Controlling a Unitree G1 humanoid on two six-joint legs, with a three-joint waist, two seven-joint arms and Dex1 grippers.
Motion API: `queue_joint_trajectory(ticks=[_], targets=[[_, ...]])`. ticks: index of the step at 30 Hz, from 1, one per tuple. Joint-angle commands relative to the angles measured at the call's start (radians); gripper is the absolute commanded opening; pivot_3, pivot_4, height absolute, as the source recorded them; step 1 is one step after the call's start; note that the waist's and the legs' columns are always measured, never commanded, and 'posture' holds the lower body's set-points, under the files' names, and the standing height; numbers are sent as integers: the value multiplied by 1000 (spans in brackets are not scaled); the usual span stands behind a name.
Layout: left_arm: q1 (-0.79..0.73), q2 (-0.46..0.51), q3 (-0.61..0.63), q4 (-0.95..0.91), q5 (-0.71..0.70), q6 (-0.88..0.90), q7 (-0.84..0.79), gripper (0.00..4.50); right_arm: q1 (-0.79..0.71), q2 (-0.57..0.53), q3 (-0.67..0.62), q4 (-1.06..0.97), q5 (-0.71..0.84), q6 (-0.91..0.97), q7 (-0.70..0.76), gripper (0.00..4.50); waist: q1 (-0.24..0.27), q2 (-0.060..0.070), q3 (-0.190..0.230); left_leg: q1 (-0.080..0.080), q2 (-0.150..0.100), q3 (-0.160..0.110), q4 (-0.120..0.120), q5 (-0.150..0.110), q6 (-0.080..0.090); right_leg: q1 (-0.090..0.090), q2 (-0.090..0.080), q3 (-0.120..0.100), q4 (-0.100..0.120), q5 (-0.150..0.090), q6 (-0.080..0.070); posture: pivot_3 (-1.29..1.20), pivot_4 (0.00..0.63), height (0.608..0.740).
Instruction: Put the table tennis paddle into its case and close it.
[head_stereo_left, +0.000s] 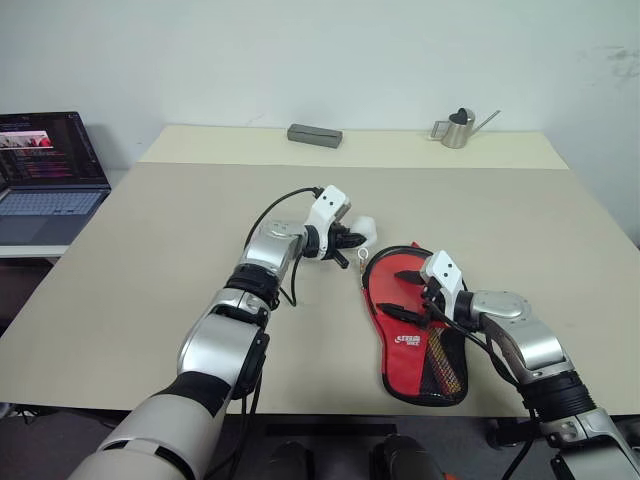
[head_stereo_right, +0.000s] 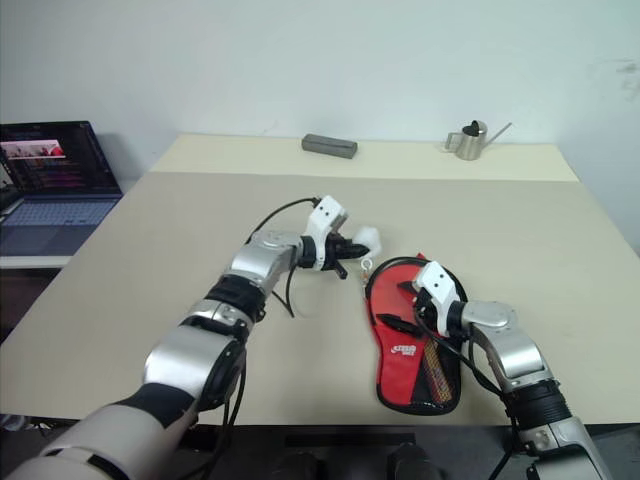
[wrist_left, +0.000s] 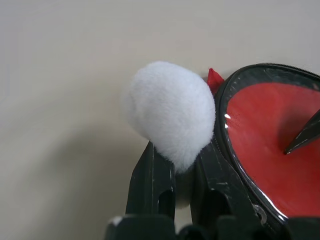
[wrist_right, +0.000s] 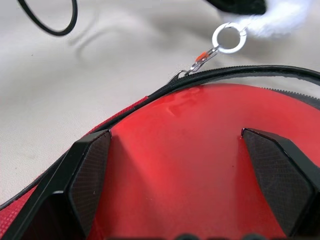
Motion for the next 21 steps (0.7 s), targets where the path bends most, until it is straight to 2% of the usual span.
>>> queue_joint_trajectory(ticks=[1, 9, 21], targets=[[-85, -4, -7, 55, 34, -86, 20, 100, 54, -27, 43, 57, -47, 55, 10, 4500, 0, 0, 0, 0, 0, 0, 0, 0, 0, 0, 0, 0, 0, 0, 0, 0, 150, 740], [-166, -37, -21, 217, 114, -183, 118, 99, 100, -49, 49, -7, -29, 110, 22, 4500, 2, -1, -1, 0, 0, 0, 0, 0, 0, 0, 0, 0, 0, 0, 0, 0, 150, 740], [-188, -105, -30, 287, 210, -248, 234, 99, 161, -51, 29, -99, -15, 168, -6, 4500, 5, -2, -2, -1, 0, -1, -1, 0, 0, 0, 0, -1, -2, -1, 1, 0, 150, 740]])
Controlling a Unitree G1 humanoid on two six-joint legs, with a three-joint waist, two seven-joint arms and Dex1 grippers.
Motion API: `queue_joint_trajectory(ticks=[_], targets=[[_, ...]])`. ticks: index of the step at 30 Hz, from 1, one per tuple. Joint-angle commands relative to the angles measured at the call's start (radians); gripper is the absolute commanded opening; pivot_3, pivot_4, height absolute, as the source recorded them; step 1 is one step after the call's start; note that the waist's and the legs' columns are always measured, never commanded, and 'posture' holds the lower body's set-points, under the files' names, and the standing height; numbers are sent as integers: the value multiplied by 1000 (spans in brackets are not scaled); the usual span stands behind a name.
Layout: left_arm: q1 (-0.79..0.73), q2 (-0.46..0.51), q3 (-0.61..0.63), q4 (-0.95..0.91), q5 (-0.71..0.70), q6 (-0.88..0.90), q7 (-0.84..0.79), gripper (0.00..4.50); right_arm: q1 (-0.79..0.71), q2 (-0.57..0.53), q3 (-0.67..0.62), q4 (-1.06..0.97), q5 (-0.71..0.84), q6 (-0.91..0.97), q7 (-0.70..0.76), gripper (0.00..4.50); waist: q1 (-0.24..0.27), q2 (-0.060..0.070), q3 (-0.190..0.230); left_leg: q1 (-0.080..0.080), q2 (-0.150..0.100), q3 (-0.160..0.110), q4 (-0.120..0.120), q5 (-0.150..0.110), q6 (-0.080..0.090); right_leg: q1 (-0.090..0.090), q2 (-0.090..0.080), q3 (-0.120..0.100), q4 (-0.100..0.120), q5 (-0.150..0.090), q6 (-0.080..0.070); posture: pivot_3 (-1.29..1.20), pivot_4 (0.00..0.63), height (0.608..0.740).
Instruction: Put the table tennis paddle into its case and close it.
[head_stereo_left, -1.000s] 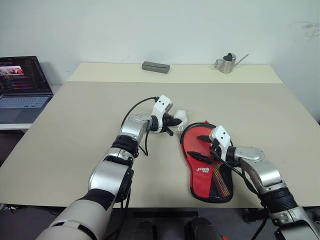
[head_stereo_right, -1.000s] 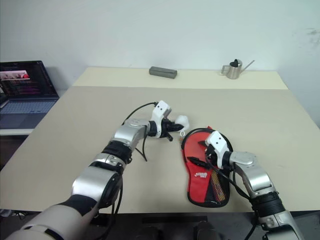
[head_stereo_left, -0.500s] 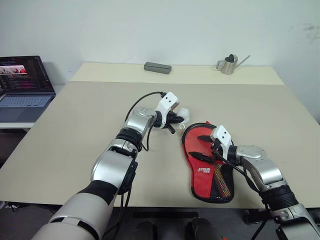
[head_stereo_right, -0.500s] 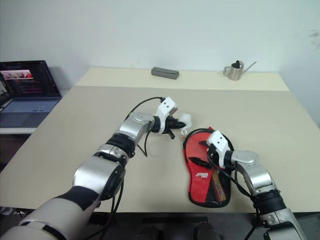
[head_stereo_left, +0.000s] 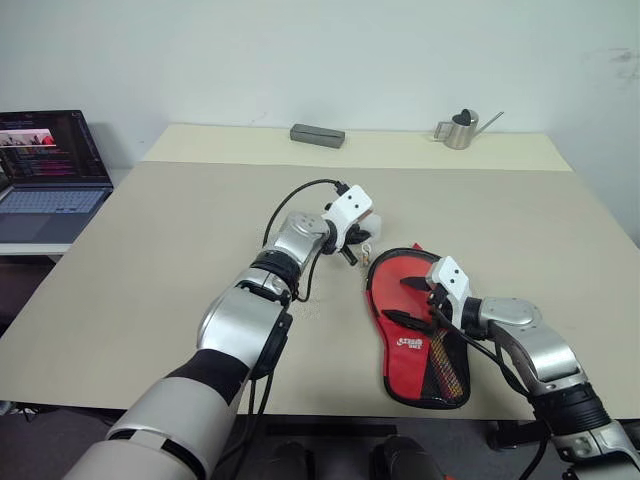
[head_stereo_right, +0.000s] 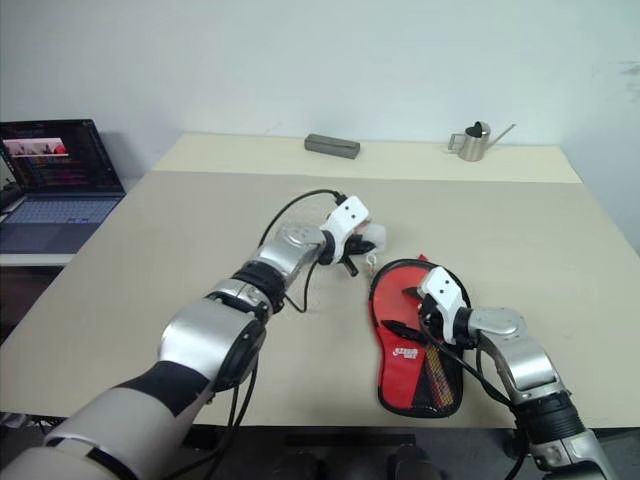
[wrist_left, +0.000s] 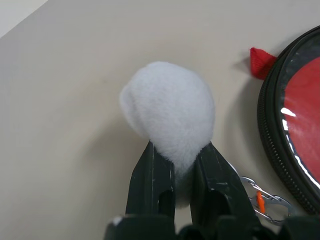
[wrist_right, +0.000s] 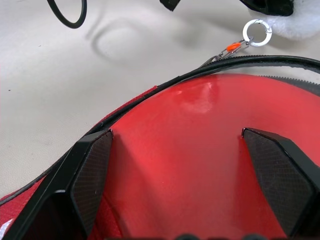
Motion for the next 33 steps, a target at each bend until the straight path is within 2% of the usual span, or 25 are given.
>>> queue_joint_trajectory(ticks=[1, 15, 33], targets=[[-49, -24, 0, -7, 23, -46, 36, 99, 88, -20, 47, 27, -18, 84, 4, 4500, 2, 0, 0, 0, 0, 0, 0, 0, 0, 0, 0, 0, 0, 0, 0, 0, 150, 740], [-95, -104, 0, 20, 102, -130, 188, 99, 193, -14, 28, -133, 8, 168, -60, 4500, 18, -1, 0, -1, 0, 0, -1, -1, -1, 0, 0, 0, -2, -1, 1, 0, 150, 740], [-126, -157, -37, 33, 210, -164, 266, 98, 231, 22, 59, -229, 33, 227, -138, 4500, 16, -1, -1, 0, 0, 1, 0, -1, -1, 0, 1, 0, 0, -1, 1, 0, 150, 740]])
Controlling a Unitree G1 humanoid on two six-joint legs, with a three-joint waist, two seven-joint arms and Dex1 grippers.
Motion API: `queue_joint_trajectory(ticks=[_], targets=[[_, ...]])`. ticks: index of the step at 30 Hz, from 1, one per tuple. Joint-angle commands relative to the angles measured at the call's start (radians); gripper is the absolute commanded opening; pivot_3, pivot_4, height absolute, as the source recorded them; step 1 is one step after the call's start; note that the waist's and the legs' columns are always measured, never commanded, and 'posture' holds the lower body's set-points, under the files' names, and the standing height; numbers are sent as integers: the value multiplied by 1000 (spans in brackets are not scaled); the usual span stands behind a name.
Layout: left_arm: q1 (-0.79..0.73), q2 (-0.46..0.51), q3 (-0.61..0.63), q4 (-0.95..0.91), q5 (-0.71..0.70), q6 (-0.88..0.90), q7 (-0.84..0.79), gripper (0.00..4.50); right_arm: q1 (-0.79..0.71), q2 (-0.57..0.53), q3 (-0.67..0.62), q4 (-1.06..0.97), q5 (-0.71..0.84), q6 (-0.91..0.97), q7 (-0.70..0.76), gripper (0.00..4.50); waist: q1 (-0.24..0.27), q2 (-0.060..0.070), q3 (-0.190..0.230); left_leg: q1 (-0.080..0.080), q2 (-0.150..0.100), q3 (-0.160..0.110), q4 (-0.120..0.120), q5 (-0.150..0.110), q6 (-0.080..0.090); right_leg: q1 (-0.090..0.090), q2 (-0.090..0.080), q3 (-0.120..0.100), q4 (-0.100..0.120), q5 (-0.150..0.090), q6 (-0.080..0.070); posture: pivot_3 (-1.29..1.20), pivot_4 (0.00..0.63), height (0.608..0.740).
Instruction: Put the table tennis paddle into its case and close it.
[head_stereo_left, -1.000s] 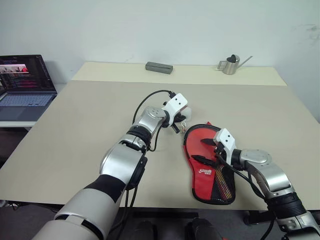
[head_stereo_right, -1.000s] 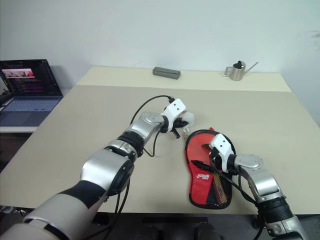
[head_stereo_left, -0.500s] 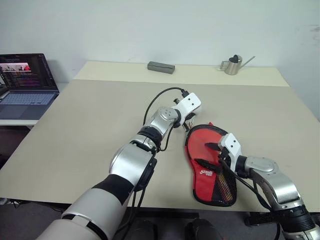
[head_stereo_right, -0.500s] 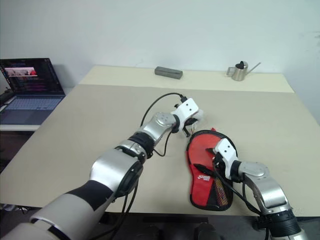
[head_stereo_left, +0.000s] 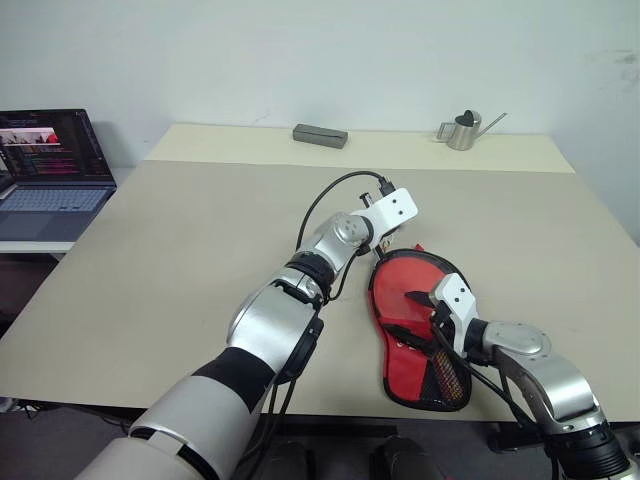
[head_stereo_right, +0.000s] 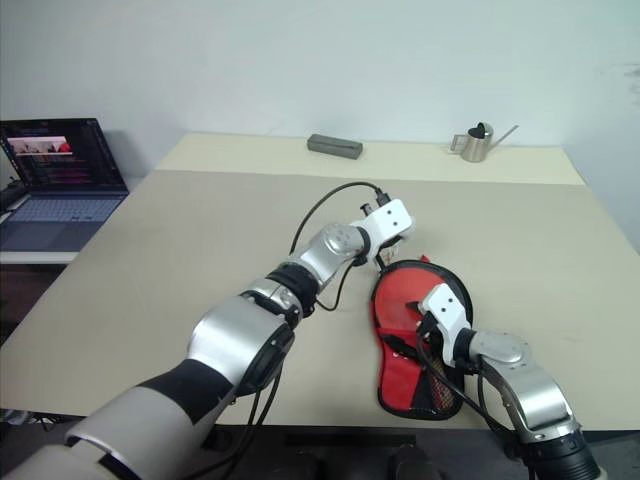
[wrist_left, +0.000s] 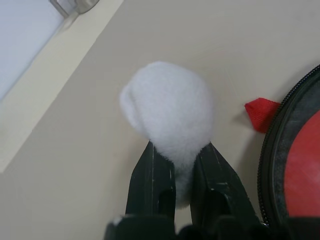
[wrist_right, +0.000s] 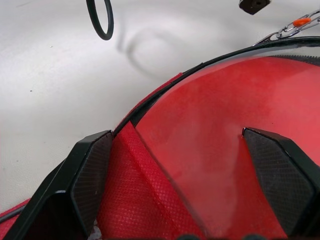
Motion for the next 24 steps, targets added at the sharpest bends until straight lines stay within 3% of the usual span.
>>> queue_joint_trajectory(ticks=[1, 24], targets=[[-64, -20, -3, -25, 14, -34, 34, 98, 61, 9, 78, 31, 1, 90, 1, 4500, 0, 0, 0, 0, 0, 0, 0, 0, 0, 0, 0, 0, 0, 0, 0, 0, 150, 740], [-135, -117, -51, -17, 119, -67, 124, 98, 132, 39, 82, -48, 6, 122, -70, 4500, 2, 0, 0, 0, 0, 0, 0, 0, 0, 0, 0, 0, -1, -3, 4, 0, 150, 740]])
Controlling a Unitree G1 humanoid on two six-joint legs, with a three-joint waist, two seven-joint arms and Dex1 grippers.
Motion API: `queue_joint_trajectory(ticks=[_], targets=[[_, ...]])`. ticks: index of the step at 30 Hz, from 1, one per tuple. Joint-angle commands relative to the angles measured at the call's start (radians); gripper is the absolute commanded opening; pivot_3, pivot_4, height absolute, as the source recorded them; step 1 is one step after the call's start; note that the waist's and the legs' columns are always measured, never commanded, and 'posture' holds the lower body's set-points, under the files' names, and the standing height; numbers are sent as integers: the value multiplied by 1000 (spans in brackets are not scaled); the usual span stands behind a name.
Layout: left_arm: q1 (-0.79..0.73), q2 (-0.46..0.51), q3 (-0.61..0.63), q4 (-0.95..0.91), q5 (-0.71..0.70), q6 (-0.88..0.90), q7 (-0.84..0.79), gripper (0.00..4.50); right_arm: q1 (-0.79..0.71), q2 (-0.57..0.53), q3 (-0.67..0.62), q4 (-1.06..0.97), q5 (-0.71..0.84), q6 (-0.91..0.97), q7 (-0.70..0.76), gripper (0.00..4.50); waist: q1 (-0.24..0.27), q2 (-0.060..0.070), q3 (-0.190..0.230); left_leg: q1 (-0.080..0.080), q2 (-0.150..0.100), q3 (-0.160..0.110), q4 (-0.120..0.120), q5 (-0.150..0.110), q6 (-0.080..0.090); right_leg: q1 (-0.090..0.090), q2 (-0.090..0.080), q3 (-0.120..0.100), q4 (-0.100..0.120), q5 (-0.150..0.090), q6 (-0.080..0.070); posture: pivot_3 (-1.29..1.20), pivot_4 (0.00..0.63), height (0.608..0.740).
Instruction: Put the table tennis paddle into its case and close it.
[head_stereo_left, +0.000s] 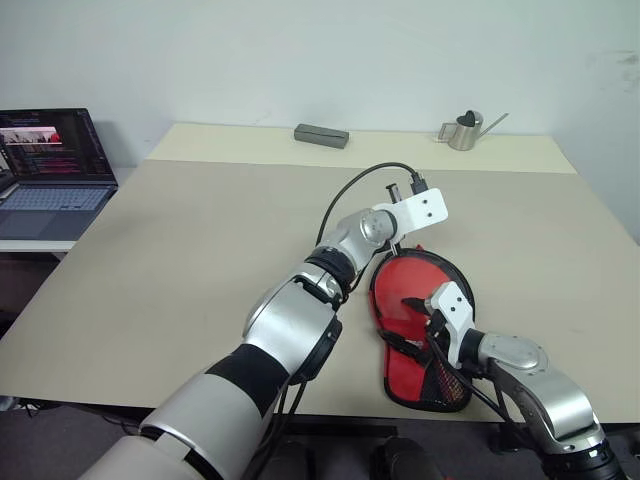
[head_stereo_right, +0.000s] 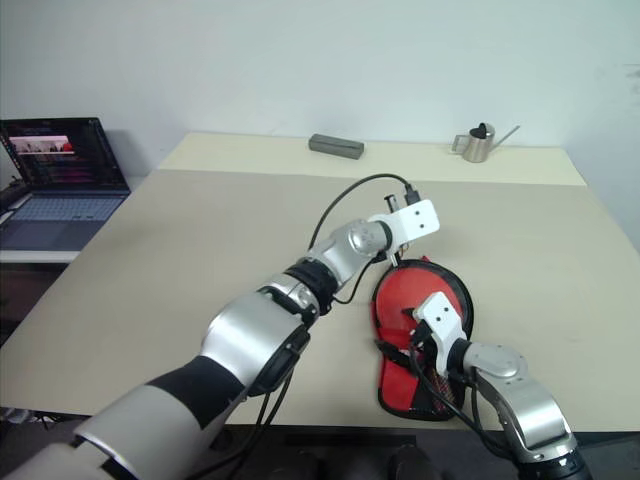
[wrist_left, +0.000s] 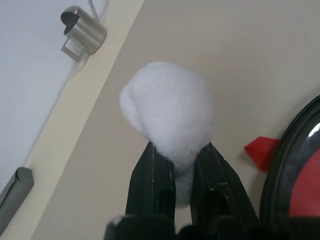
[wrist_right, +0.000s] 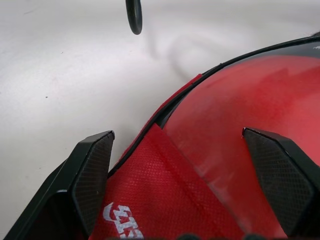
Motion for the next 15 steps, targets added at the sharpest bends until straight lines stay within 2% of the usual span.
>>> queue_joint_trajectory(ticks=[1, 10, 15], targets=[[-65, -22, -10, -34, 10, -47, 36, 98, 57, 5, 72, 51, 4, 89, 0, 4500, -1, 0, 0, 0, 0, 0, 0, 0, 0, 0, 0, 0, 0, 0, 0, 0, 150, 740], [-74, -35, -5, -32, 12, -40, 42, 98, 71, 6, 72, 35, 7, 95, -13, 4500, 1, 0, 0, 0, 0, 0, 0, 0, 0, 0, 0, 0, 0, 0, 0, 0, 150, 740], [-56, -59, -9, -31, 7, -29, -25, 98, 63, 9, 73, 40, 7, 95, -16, 4500, 1, 0, 0, 0, 0, 0, 0, 0, 0, 0, 0, 0, 0, 0, 1, 0, 150, 740]])
